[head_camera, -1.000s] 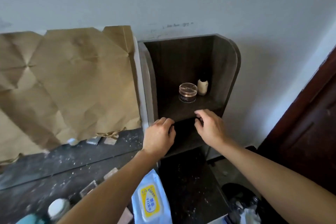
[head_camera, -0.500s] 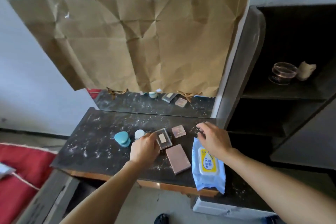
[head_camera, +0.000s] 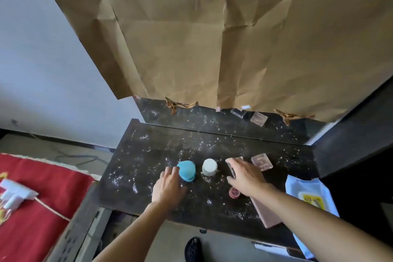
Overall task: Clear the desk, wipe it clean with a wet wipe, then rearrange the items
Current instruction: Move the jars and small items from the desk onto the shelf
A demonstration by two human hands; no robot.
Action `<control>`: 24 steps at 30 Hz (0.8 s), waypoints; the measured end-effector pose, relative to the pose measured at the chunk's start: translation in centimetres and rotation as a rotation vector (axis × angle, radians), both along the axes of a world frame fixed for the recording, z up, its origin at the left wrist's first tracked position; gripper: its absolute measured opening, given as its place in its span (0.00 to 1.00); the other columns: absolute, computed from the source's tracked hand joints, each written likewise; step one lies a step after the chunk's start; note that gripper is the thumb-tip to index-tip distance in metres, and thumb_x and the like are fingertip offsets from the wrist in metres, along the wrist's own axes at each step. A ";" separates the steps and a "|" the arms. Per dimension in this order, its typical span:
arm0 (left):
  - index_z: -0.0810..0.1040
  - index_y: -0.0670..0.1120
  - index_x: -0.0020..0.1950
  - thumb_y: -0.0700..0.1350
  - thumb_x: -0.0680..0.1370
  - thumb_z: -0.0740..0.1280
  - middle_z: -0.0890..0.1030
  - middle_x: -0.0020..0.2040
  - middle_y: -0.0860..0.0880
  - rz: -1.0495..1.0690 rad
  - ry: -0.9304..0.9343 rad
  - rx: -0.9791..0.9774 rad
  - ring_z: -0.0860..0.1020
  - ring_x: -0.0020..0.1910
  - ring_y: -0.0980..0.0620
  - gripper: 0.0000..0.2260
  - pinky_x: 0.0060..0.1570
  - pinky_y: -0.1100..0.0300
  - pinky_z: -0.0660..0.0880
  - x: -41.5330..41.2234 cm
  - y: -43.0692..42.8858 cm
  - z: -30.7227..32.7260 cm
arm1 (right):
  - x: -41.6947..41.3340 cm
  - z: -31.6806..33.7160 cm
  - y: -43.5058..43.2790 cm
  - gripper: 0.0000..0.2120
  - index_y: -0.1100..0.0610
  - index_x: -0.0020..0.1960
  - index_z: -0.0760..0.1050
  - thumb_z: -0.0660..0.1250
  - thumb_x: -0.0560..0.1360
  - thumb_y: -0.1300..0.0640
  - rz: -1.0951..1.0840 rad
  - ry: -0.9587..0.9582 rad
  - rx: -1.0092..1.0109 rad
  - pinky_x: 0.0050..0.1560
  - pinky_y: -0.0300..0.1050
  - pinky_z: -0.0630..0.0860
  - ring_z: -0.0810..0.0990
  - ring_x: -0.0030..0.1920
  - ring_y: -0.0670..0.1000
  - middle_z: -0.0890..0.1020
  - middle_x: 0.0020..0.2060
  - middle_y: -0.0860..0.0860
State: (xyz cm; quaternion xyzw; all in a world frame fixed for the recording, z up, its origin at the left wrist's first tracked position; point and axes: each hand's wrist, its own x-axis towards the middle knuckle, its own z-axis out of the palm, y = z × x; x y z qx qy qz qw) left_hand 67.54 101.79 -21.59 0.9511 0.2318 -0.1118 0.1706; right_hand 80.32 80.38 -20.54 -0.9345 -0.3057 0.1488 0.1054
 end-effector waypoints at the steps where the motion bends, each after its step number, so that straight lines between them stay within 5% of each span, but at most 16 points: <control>1: 0.62 0.49 0.71 0.53 0.73 0.67 0.68 0.65 0.49 -0.025 0.005 -0.019 0.69 0.63 0.48 0.30 0.54 0.53 0.73 0.5 0.8 -0.5 | 0.2 -0.7 1.0 0.24 0.50 0.67 0.65 0.66 0.73 0.48 -0.008 0.015 -0.029 0.51 0.47 0.74 0.76 0.58 0.52 0.75 0.61 0.48; 9: 0.58 0.49 0.73 0.54 0.68 0.73 0.68 0.63 0.48 -0.196 0.059 -0.140 0.69 0.63 0.47 0.38 0.58 0.53 0.71 4.6 3.6 -5.2 | 1.7 -5.5 7.5 0.38 0.49 0.72 0.55 0.71 0.68 0.53 0.010 0.135 -0.163 0.51 0.50 0.74 0.66 0.63 0.54 0.66 0.65 0.49; 16: 0.67 0.48 0.61 0.56 0.64 0.75 0.70 0.56 0.50 -0.200 0.015 -0.180 0.70 0.56 0.48 0.30 0.49 0.52 0.73 5.9 4.2 -6.5 | 2.6 -7.1 8.0 0.23 0.53 0.59 0.67 0.71 0.67 0.54 -0.033 0.097 -0.121 0.43 0.47 0.71 0.69 0.57 0.52 0.71 0.57 0.49; 24: 0.66 0.45 0.55 0.50 0.62 0.75 0.76 0.51 0.49 -0.240 -0.042 -0.288 0.76 0.45 0.45 0.27 0.40 0.57 0.71 7.6 1.8 -3.4 | 3.5 -2.1 2.3 0.22 0.55 0.55 0.66 0.72 0.65 0.53 -0.337 0.052 0.049 0.40 0.44 0.68 0.78 0.49 0.56 0.78 0.51 0.51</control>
